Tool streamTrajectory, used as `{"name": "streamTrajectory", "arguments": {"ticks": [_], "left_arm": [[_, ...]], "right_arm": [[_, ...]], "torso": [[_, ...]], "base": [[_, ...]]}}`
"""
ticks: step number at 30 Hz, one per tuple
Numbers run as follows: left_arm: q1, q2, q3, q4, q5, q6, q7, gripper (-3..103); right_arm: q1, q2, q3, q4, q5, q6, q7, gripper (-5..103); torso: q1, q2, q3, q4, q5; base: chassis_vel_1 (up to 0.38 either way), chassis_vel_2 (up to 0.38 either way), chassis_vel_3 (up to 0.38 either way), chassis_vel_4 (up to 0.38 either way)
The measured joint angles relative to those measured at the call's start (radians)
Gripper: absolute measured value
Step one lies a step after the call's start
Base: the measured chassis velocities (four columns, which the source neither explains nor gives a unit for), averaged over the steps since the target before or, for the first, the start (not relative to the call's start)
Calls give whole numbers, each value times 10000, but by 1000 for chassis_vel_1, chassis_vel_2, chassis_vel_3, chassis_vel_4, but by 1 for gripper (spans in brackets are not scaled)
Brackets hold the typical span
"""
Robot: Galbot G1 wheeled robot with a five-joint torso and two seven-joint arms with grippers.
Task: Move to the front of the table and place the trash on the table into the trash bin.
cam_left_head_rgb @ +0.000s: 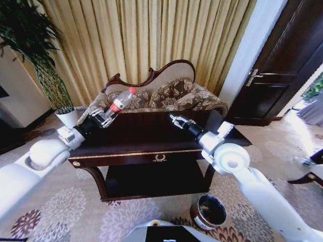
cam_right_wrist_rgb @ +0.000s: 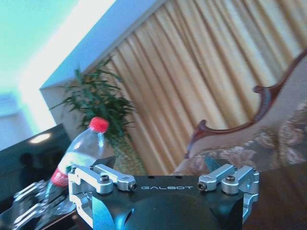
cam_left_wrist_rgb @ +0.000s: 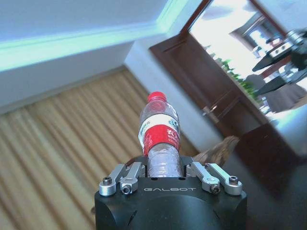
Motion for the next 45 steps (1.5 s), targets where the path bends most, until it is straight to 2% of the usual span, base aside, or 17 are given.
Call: {"name": "streamTrajectory", "arguments": {"ticks": [6, 9, 12, 13, 16, 18, 19, 20, 21, 26, 28, 36, 45], "left_arm": [[140, 485, 2, -344, -137, -389, 183, 32], [47, 378, 274, -307, -222, -358, -82, 32], [-348, -213, 859, 338, -67, -396, -305, 32], [-348, -213, 859, 338, -67, -396, -305, 32], [-624, -965, 1140, 927, 270, -539, -299, 32], [-784, -1211, 1275, 1112, 401, -630, -233, 32], [-1694, -1987, 2039, 1775, 704, -962, 46, 32], [-2111, -2191, 2396, 1966, 760, -988, 151, 32], [-2111, -2191, 2396, 1966, 760, -988, 151, 32], [-3217, -2556, 3684, 2099, 787, -950, 200, 32], [-3381, -2630, 3933, 2070, 811, -920, 191, 32], [-4791, -3241, 5454, 2155, 1113, -656, 37, 32], [-5443, -3678, 6340, 2128, 1080, -306, -292, 31]], "right_arm": [[-41, -186, -69, 347, 73, -114, -284, 100], [33, -178, -175, 297, 39, -119, -321, 100], [22, -141, -208, -124, -157, -122, -491, 100], [22, -141, -208, -124, -157, -122, -491, 100], [-98, -103, -169, -490, -345, -124, -645, 100], [-114, -73, -168, -591, -394, -124, -662, 100], [-67, -12, -220, -948, -529, -121, -733, 100], [-9, -34, -241, -1008, -509, -114, -734, 100], [-9, -34, -241, -1008, -509, -114, -734, 100], [270, -155, -223, -1085, -347, -81, -783, 100], [312, -153, -198, -1100, -332, -75, -799, 100], [633, 84, -230, -1473, -434, -60, -978, 100], [1264, 444, -661, -1954, -858, -48, -1039, 100]], "torso": [[-1, 0, -1, 0, 0], [0, 1, -1, 2, 0], [0, -1, 0, 0, -1], [0, -1, 0, 0, -1], [1, -3, 2, 2, -2], [1, -3, 2, 2, -2], [0, -3, 1, 1, -1], [1, -3, 2, -1, 1], [1, -3, 2, -1, 1], [1, -3, 2, 0, 0], [1, -2, 1, 0, 0], [1, -2, 1, -1, 2], [1, -1, 1, 2, -1]], "base": [[0, 0, 0, 0], [0, 0, 0, 0], [0, 0, 0, 0], [0, 0, 0, 0], [0, 0, 0, 0], [0, 0, 0, 0], [0, 0, 0, 0], [0, 0, 0, 0], [0, 0, 0, 0], [0, 0, 0, 0], [0, 0, 0, 0], [0, 0, 0, 0], [0, 0, 0, 0]]}}
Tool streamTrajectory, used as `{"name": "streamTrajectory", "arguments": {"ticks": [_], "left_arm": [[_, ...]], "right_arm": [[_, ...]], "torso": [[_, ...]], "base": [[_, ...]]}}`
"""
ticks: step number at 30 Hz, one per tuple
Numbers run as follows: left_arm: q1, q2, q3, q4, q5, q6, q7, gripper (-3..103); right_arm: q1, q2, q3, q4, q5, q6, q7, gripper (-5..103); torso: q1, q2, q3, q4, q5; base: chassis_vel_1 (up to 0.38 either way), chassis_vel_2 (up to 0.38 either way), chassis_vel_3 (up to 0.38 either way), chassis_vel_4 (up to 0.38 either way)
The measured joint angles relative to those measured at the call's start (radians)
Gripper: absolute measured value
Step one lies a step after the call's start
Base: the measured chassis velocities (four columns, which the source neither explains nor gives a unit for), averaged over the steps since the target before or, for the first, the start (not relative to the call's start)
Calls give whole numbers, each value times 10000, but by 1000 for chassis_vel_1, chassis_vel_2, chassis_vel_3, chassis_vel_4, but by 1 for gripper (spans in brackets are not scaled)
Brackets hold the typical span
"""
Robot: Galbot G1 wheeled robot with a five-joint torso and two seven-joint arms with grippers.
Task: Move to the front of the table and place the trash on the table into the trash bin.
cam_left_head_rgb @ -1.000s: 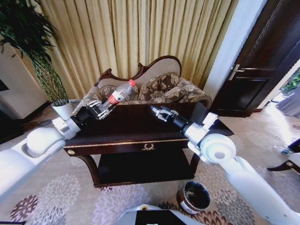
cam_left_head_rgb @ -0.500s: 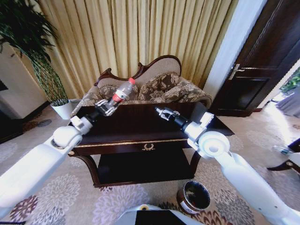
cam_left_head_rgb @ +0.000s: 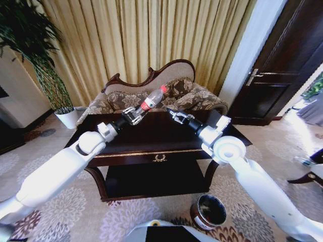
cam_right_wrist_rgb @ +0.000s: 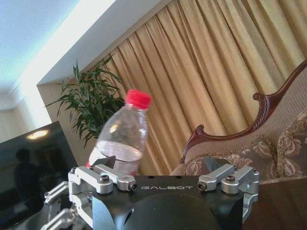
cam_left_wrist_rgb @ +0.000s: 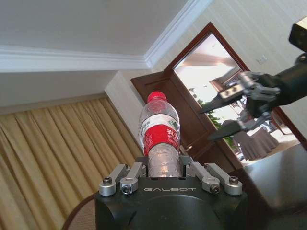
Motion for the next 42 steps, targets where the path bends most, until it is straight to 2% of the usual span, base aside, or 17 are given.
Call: {"name": "streamTrajectory", "arguments": {"ticks": [7, 15, 20, 21, 23, 24, 25, 26, 29, 30, 32, 34, 37, 39, 40, 41, 42], "left_arm": [[-875, -411, 1140, 208, -109, 173, -139, 31], [-1473, -735, 1855, 333, -155, 255, -273, 31], [-1655, -746, 2026, 371, -173, 304, -328, 31], [-1655, -746, 2026, 371, -173, 304, -328, 31], [-1647, -689, 2038, 307, -187, 379, -386, 31], [-1642, -682, 2038, 296, -189, 391, -393, 28], [-1609, -653, 2037, 253, -189, 438, -434, 34], [-1609, -653, 2037, 253, -189, 438, -434, 34], [-1504, -613, 2022, 136, -190, 506, -493, 50], [-1504, -613, 2022, 136, -190, 506, -493, 50], [-1488, -612, 2022, 102, -187, 522, -486, 61], [-1487, -614, 2022, 92, -187, 538, -483, 61], [-1413, -547, 1974, 39, -233, 689, -485, 77], [-1329, -492, 1916, 14, -269, 724, -494, 77], [-1146, -367, 1769, -41, -352, 771, -518, 88], [-903, -198, 1503, -110, -460, 842, -565, 93], [-903, -198, 1503, -110, -460, 842, -565, 93]], "right_arm": [[634, 224, -438, -319, -158, 55, 34, 100], [909, 287, -601, -503, -249, 67, 36, 101], [778, 302, -590, -511, -427, 125, 13, 82], [778, 302, -590, -511, -427, 125, 13, 82], [713, 308, -583, -494, -483, 131, -10, 71], [710, 309, -583, -494, -488, 131, -12, 71], [706, 313, -584, -502, -496, 130, -19, 68], [706, 313, -584, -502, -496, 130, -19, 68], [689, 303, -574, -538, -542, 154, -16, 57], [689, 303, -574, -538, -542, 154, -16, 57], [655, 266, -548, -535, -557, 174, 1, 51], [651, 258, -536, -531, -558, 182, 2, 47], [625, 225, -408, -533, -553, 193, 14, 40], [599, 215, -338, -550, -551, 194, 18, 37], [505, 182, -173, -594, -546, 195, 19, 33], [364, 131, 16, -635, -548, 195, 1, 30], [364, 131, 16, -635, -548, 195, 1, 30]], "torso": [[-1, 1, 0, -2, 1], [1, 1, 0, -3, 1], [0, 1, 0, -2, 1], [0, 1, 0, -2, 1], [0, 1, -1, -2, 1], [0, 1, 0, -2, 1], [0, 1, 0, -2, 1], [0, 1, 0, -2, 1], [-1, 1, -1, 0, 0], [-1, 1, -1, 0, 0], [0, 1, -1, -1, 1], [-1, 1, 0, -2, 1], [0, 1, -1, -3, 1], [-1, 1, -1, -3, 1], [0, 1, -1, -2, 0], [0, 1, -1, -1, 0], [0, 1, -1, -1, 0]], "base": [[0, 0, 0, 0], [0, 0, 0, 0], [0, 0, 0, 0], [0, 0, 0, 0], [0, 0, 0, 0], [0, 0, 0, 0], [0, 0, 0, 0], [0, 0, 0, 0], [0, 0, 0, 0], [0, 0, 0, 0], [0, 0, 0, 0], [0, 0, 0, 0], [0, 0, 0, 0], [0, 0, 0, 0], [0, 0, 0, 0], [0, 0, 0, 0], [0, 0, 0, 0]]}}
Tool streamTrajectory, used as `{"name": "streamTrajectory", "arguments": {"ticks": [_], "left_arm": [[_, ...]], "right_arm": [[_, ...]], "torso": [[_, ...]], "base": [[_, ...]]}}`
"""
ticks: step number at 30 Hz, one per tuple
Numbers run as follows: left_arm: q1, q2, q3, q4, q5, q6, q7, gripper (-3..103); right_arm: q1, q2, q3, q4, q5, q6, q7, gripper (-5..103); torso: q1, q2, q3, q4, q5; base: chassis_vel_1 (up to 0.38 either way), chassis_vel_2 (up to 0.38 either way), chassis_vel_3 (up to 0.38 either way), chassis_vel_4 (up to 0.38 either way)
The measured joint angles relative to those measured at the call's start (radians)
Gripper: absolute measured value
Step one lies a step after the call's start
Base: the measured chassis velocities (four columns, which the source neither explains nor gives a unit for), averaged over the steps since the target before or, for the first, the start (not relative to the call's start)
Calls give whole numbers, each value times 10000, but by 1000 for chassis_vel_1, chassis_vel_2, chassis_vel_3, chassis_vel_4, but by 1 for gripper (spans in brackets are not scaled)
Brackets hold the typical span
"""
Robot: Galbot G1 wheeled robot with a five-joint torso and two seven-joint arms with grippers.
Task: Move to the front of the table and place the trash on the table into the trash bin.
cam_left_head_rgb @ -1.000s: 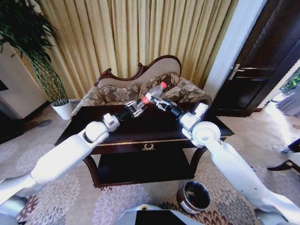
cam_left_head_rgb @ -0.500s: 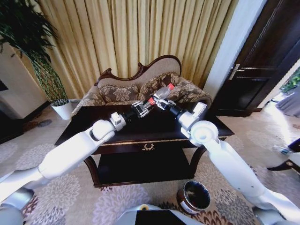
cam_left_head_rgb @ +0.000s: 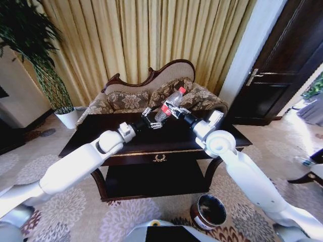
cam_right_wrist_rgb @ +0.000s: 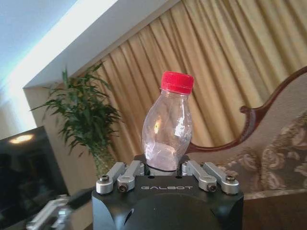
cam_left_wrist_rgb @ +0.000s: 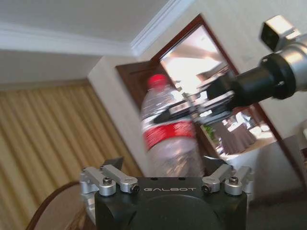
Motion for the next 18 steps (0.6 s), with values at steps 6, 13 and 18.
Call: {"name": "streamTrajectory", "arguments": {"ticks": [6, 13, 18], "left_arm": [[1749, 600, -2434, -442, -606, 761, -883, 100], [3587, 916, -4723, -1045, -1396, 3005, -4516, 100], [4871, 1289, -6619, -1383, -2006, 3886, -5059, 100]], "right_arm": [[-739, -289, 954, -348, -505, -14, -53, 25], [-998, -407, 1317, -945, -2945, 103, 463, 25], [-1195, -454, 1402, -1172, -5004, 249, 1189, 25]], "torso": [[-1, 0, -1, 0, 0], [0, 0, 0, 0, -1], [-1, 0, -1, 4, 0]], "base": [[0, 0, 0, 0], [0, 0, 0, 0], [0, 0, 0, 0]]}}
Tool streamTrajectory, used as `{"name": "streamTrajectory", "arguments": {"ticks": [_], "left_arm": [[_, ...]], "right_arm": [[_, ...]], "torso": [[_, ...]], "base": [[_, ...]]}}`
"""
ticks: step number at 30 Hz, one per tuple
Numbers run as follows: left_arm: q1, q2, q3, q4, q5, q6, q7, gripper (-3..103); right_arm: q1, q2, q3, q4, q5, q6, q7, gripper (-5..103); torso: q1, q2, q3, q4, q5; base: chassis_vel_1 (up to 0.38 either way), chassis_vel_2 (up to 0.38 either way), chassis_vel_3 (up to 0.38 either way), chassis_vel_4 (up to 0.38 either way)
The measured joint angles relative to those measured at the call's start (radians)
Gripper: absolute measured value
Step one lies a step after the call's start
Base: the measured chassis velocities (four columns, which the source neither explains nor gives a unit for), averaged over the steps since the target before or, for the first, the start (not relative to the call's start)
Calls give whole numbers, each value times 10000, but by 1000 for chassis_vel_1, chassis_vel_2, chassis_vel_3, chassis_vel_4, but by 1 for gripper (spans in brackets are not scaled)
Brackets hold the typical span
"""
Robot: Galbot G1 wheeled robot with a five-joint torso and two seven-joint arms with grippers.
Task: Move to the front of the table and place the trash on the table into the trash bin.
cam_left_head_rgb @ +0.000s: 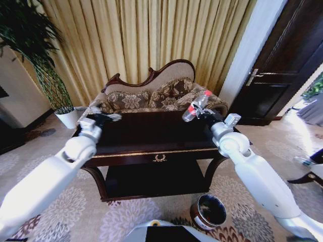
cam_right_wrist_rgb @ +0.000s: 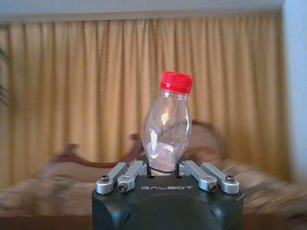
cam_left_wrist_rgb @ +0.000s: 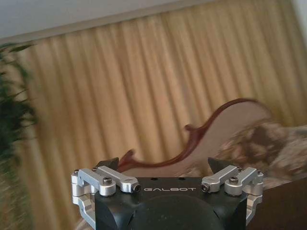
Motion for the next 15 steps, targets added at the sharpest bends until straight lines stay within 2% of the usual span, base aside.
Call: {"name": "streamTrajectory", "arguments": {"ticks": [2, 3, 5, 6, 8, 15], "left_arm": [[729, 150, -882, -121, -429, 306, -74, 100], [729, 150, -882, -121, -429, 306, -74, 100], [1440, 330, -1827, -180, -845, 546, -81, 100], [1440, 330, -1827, -180, -845, 546, -81, 100], [1633, 440, -2457, -50, -1140, 610, -69, 100], [1552, 441, -2680, 94, -1411, 622, 32, 100]], "right_arm": [[-318, -98, 161, -128, -1069, 36, 142, 25], [-318, -98, 161, -128, -1069, 36, 142, 25], [-850, -261, 515, -50, -1457, 37, 238, 25], [-850, -261, 515, -50, -1457, 37, 238, 25], [-1384, -384, 883, 191, -1605, -23, 509, 25], [-2191, -407, 1518, 686, -1650, -183, 791, 25]], "torso": [[-1, 0, 0, -3, -3], [-1, 0, 0, -3, -3], [0, 0, 1, -3, 2], [0, 0, 1, -3, 2], [-1, 0, 0, -7, 0], [0, 0, 0, -6, -1]], "base": [[0, 0, 0, 0], [0, 0, 0, 0], [0, 0, 0, 0], [0, 0, 0, 0], [0, 0, 0, 0], [0, 0, 0, 0]]}}
